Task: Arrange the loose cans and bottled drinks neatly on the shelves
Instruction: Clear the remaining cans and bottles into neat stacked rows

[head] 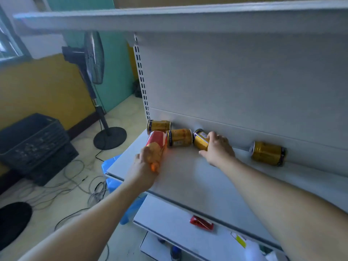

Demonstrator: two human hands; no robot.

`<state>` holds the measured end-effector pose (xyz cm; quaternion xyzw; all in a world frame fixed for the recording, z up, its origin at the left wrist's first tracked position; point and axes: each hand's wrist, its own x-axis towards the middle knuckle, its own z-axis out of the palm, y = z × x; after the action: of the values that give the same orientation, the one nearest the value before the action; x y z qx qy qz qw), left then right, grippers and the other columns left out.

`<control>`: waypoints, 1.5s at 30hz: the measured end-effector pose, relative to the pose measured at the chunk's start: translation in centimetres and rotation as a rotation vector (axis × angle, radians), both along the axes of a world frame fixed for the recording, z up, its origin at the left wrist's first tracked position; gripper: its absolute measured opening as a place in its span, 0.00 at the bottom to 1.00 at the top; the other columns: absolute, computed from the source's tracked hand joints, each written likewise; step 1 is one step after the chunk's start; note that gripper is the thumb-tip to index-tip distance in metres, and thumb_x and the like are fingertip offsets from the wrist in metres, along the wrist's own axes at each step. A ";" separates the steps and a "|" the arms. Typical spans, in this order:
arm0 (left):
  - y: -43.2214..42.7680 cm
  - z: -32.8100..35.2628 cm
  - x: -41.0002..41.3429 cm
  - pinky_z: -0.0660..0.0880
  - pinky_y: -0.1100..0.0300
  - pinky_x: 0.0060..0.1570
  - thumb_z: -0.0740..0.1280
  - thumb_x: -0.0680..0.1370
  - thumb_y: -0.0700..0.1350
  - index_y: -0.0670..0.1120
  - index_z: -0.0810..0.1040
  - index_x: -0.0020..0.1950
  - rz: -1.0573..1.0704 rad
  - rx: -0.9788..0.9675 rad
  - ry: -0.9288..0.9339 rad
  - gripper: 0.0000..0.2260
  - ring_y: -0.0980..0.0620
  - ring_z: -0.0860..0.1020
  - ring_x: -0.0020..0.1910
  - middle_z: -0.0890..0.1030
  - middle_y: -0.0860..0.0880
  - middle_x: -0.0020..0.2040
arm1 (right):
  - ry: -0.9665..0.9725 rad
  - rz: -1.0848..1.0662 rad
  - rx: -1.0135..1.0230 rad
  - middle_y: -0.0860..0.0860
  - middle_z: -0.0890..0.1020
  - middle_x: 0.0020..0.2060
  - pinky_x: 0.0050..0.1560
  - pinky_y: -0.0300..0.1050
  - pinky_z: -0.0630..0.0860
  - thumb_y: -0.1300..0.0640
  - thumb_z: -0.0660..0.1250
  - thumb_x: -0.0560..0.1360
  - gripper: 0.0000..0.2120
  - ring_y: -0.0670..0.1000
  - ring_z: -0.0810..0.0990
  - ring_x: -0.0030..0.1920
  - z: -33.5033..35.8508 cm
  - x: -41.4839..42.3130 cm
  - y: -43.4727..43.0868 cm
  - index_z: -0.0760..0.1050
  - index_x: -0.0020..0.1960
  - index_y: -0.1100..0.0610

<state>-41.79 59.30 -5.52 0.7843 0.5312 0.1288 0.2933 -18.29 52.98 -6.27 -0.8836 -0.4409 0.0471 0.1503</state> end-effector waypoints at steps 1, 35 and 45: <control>0.0 0.2 -0.4 0.71 0.56 0.47 0.65 0.74 0.41 0.52 0.58 0.71 0.012 -0.013 -0.021 0.28 0.44 0.72 0.51 0.66 0.45 0.64 | 0.028 -0.008 0.004 0.59 0.70 0.61 0.56 0.51 0.72 0.47 0.73 0.71 0.29 0.62 0.73 0.61 0.0 -0.1 0.0 0.63 0.64 0.58; -4.5 2.6 7.9 0.76 0.54 0.42 0.73 0.67 0.30 0.54 0.60 0.64 -0.061 -0.317 -0.735 0.35 0.53 0.76 0.47 0.74 0.51 0.50 | 0.663 -0.091 0.450 0.45 0.75 0.55 0.52 0.41 0.68 0.52 0.77 0.67 0.39 0.50 0.76 0.57 -0.3 1.3 -11.5 0.60 0.72 0.44; -6.5 0.4 6.8 0.78 0.44 0.49 0.78 0.61 0.39 0.51 0.68 0.50 -0.045 -0.319 -0.660 0.25 0.47 0.78 0.45 0.77 0.49 0.45 | 0.742 -0.222 0.768 0.42 0.80 0.46 0.50 0.44 0.75 0.56 0.79 0.64 0.21 0.48 0.80 0.49 0.7 0.0 -15.3 0.74 0.52 0.46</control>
<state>-35.04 52.75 -5.10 0.6564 0.4041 0.2841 0.5701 -18.31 37.66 -5.52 -0.7304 -0.2479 0.1752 0.6119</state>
